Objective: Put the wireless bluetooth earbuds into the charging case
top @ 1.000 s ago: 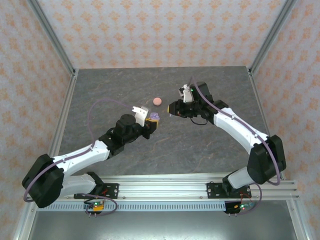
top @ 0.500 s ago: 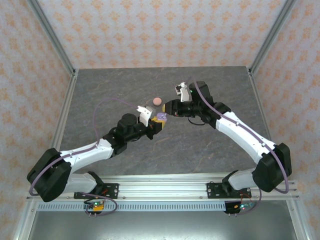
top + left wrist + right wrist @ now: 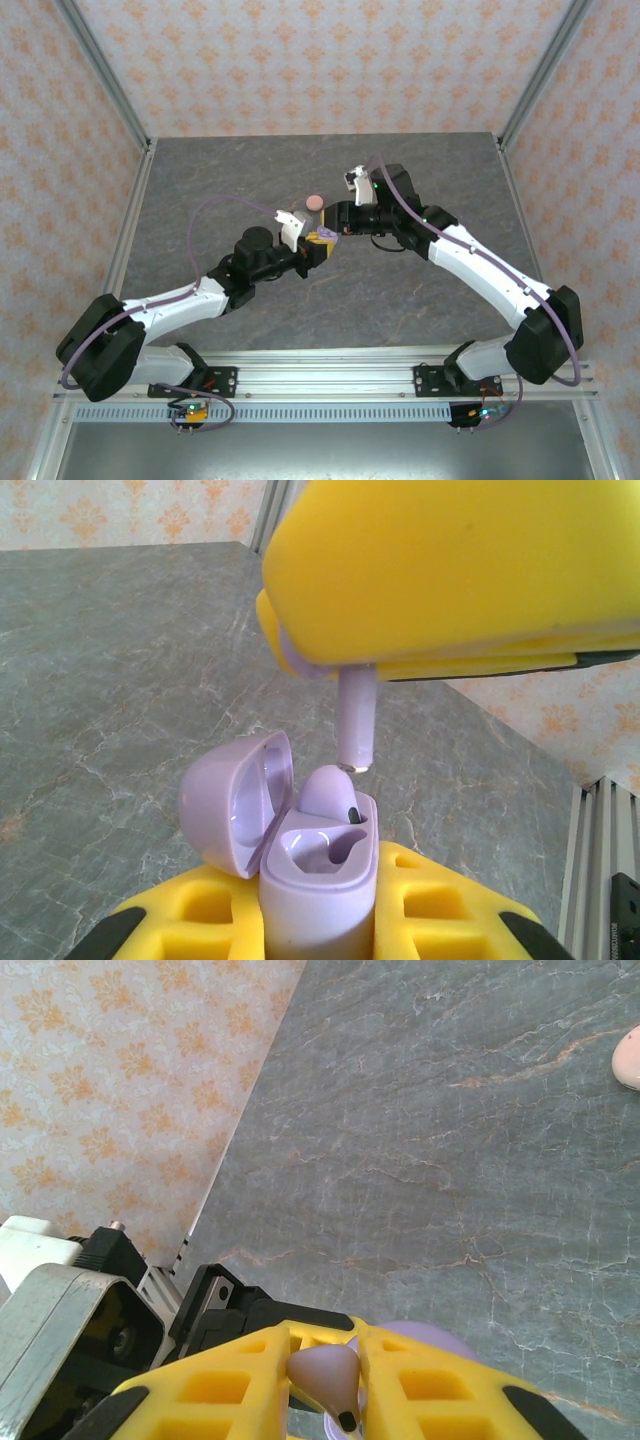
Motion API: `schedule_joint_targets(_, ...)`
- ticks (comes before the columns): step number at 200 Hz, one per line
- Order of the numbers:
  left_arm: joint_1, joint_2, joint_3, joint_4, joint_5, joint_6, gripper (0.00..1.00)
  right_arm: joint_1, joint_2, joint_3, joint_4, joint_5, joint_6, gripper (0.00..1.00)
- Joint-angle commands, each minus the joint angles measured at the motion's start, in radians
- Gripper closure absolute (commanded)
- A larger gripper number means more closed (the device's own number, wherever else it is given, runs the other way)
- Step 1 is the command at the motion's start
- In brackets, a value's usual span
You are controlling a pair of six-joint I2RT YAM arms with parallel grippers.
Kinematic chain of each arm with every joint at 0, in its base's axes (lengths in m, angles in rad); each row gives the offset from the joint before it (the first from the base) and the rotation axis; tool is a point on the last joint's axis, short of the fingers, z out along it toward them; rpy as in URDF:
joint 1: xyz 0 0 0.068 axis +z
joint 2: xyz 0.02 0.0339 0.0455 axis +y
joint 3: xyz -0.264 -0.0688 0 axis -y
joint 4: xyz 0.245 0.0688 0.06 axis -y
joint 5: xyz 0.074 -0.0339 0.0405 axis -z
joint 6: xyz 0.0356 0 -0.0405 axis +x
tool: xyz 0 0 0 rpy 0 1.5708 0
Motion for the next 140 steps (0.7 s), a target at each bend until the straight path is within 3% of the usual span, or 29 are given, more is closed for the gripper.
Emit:
schedule_joint_targets(1, -0.007, -0.003, 0.013, 0.045, 0.009, -0.020, 0.90, 0.009, -0.015, 0.034, -0.016, 0.025, -0.025, 0.76)
schedule_joint_targets(140, -0.006, -0.007, 0.036, 0.037, -0.014, -0.067, 0.91, 0.017, -0.002, 0.026, -0.036, 0.029, -0.042, 0.76)
